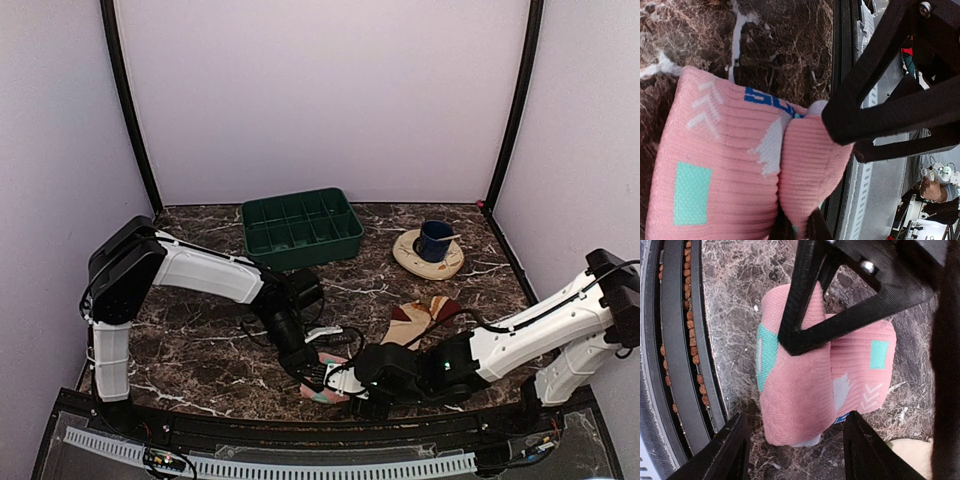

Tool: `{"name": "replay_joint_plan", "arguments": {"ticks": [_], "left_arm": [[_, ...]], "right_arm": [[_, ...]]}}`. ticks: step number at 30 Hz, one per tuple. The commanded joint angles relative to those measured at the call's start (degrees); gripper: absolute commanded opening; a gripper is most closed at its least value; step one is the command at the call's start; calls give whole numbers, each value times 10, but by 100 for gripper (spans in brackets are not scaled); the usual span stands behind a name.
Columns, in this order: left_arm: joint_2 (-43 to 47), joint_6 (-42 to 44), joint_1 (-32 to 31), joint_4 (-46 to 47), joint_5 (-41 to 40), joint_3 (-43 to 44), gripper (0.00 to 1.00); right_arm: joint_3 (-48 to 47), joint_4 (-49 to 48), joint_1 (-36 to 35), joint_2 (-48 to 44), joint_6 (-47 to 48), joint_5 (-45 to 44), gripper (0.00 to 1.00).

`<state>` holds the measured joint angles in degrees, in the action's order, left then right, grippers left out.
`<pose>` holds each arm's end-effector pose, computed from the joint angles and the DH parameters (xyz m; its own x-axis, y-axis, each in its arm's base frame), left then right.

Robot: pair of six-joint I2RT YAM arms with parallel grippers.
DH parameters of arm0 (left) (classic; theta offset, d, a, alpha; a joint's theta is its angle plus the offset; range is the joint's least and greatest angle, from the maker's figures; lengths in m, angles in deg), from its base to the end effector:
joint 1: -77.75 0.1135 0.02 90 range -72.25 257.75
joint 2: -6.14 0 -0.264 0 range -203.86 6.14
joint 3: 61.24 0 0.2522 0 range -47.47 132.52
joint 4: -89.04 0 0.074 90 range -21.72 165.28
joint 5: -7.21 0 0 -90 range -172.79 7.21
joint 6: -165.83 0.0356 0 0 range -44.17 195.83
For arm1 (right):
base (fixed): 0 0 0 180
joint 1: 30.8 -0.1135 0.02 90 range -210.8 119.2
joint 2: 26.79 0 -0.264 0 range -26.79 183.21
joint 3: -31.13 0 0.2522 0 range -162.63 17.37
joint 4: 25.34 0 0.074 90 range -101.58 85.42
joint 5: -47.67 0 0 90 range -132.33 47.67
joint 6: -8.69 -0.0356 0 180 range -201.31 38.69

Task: Roll the socks
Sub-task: Roll the sock at the center of the board.

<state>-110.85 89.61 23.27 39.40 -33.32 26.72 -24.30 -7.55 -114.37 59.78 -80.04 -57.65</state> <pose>0.1984 -0.3245 0.1311 -0.4066 0.8361 -0.3683 0.7336 0.0586 -0.6770 0.0420 0.2884 0.1649 -0.0636 -0.7552 -0.6524 -0.9406 0.2638 -0.2137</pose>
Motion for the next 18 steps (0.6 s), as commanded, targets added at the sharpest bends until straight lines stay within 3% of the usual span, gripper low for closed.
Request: {"name": "replay_joint_plan", "arguments": {"ticks": [1,12,18], "left_arm": [[-21,19,3,-54,-7,15,0],[-39,35,4,-74,0,32,0],[-41,40,4,-77,4,31,0]], "right_arm": [[-30,15,-14,25,35,-20,59],[-68,37,-15,81,68,-31,58],[-75,40,-13,104,74,-36,53]]}}
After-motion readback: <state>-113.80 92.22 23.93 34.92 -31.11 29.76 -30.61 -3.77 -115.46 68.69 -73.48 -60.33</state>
